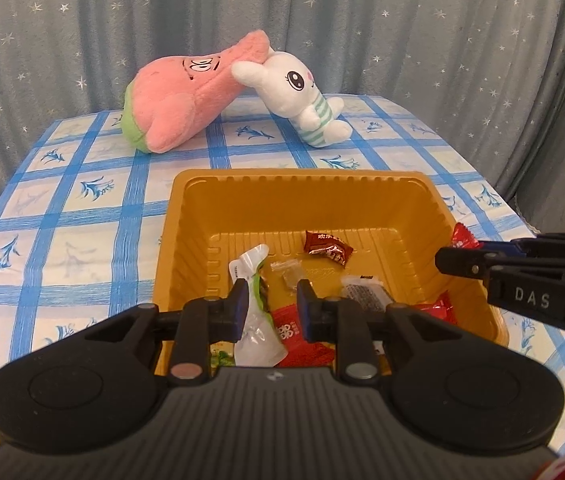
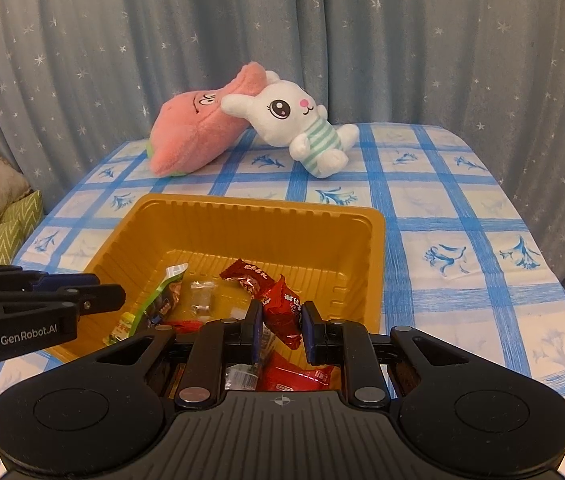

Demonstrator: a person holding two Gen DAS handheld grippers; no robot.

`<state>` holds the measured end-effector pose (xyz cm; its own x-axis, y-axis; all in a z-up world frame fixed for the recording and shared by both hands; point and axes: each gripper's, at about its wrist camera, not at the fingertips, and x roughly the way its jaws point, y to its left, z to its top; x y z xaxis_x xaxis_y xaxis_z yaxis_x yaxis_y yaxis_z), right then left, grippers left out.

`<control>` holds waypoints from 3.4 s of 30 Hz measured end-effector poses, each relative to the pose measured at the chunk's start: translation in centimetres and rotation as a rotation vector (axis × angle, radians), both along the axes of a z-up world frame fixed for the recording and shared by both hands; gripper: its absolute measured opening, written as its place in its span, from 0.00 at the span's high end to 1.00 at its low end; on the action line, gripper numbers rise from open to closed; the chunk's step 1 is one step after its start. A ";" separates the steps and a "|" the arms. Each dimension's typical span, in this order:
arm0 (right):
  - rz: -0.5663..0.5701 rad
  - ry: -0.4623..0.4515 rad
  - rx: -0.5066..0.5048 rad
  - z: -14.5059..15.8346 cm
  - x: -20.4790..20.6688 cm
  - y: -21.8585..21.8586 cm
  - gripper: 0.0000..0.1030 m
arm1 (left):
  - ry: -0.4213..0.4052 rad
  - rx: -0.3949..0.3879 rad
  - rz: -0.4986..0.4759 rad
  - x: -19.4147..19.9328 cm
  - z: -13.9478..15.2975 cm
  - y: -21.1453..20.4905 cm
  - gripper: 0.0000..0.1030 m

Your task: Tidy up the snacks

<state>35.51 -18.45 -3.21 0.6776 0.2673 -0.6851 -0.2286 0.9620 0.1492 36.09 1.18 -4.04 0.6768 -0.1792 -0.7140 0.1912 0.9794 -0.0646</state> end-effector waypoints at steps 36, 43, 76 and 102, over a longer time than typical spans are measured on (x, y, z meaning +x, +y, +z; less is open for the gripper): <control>-0.039 0.013 0.080 -0.2 0.8 -1.4 0.44 | 0.004 -0.006 0.025 -0.8 -0.7 0.8 0.47; -0.091 0.041 0.074 -0.2 -0.9 -3.0 0.43 | 0.000 -0.021 0.034 -2.3 -0.1 0.9 0.33; -0.135 0.051 0.069 7.9 -18.5 -4.5 0.21 | -0.082 -0.095 0.132 -20.3 8.5 -0.3 0.00; -0.099 -0.020 0.056 12.3 -30.8 -4.4 0.17 | -0.078 -0.038 0.208 -33.0 12.2 -1.4 0.00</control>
<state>4.67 -22.81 9.10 0.7157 0.2358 -0.6574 -0.1365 0.9704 0.1994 3.14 -0.21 8.12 0.7548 -0.0558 -0.6536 -0.0089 0.9954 -0.0952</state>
